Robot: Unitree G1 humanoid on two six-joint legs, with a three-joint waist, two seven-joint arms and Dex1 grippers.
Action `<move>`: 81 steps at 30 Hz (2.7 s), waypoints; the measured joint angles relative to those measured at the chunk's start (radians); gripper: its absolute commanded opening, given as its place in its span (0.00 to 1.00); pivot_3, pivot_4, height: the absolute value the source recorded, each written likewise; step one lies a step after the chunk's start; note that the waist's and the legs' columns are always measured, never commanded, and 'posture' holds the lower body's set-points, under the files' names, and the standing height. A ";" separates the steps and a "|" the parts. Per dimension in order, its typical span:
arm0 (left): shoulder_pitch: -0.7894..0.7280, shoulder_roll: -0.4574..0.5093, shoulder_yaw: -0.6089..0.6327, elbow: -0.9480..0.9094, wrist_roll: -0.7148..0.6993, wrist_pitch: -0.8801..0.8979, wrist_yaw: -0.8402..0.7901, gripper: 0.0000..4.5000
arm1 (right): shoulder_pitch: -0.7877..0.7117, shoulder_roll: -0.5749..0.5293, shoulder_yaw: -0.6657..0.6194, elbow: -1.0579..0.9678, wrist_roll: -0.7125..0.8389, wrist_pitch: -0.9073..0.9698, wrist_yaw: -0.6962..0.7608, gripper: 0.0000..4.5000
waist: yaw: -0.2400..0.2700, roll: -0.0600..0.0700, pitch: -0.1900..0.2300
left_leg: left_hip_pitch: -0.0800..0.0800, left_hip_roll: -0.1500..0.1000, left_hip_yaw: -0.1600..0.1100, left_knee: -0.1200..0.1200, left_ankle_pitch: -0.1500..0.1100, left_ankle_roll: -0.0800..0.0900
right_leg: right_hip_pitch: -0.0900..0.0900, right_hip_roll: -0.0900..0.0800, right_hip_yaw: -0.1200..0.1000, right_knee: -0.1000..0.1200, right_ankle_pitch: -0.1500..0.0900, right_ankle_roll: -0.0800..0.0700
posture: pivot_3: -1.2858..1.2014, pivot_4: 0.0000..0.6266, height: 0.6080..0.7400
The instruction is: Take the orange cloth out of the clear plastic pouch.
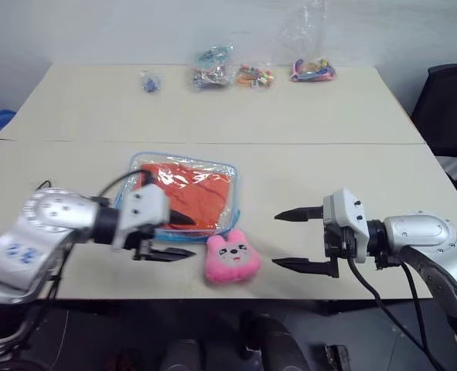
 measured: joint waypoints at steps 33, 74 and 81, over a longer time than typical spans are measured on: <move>-0.030 -0.010 -0.099 0.170 0.131 -0.110 -0.144 0.01 | -0.192 0.143 0.321 0.204 -0.401 -0.260 -0.120 1.00 | -0.020 0.000 0.000 | 0.000 0.001 0.000 0.001 0.000 0.000 | -0.001 0.003 0.005 0.000 0.000 0.000 | 0.52 0.24 1.00; 0.090 0.038 0.014 0.148 0.117 -0.098 -0.073 0.00 | -0.389 0.320 0.429 0.658 -0.698 -0.754 -0.049 0.01 | -0.023 0.000 0.000 | 0.000 0.001 0.001 0.001 0.000 0.000 | -0.003 0.000 0.004 0.007 0.000 0.000 | 0.52 0.24 1.00; 0.257 0.141 0.217 0.175 0.084 -0.119 -0.075 0.00 | -0.358 0.189 0.384 0.643 -0.675 -0.862 0.011 0.01 | -0.023 0.000 0.000 | 0.000 0.001 0.002 0.001 0.000 0.001 | -0.007 -0.001 0.004 0.006 -0.001 -0.001 | 0.52 0.24 1.00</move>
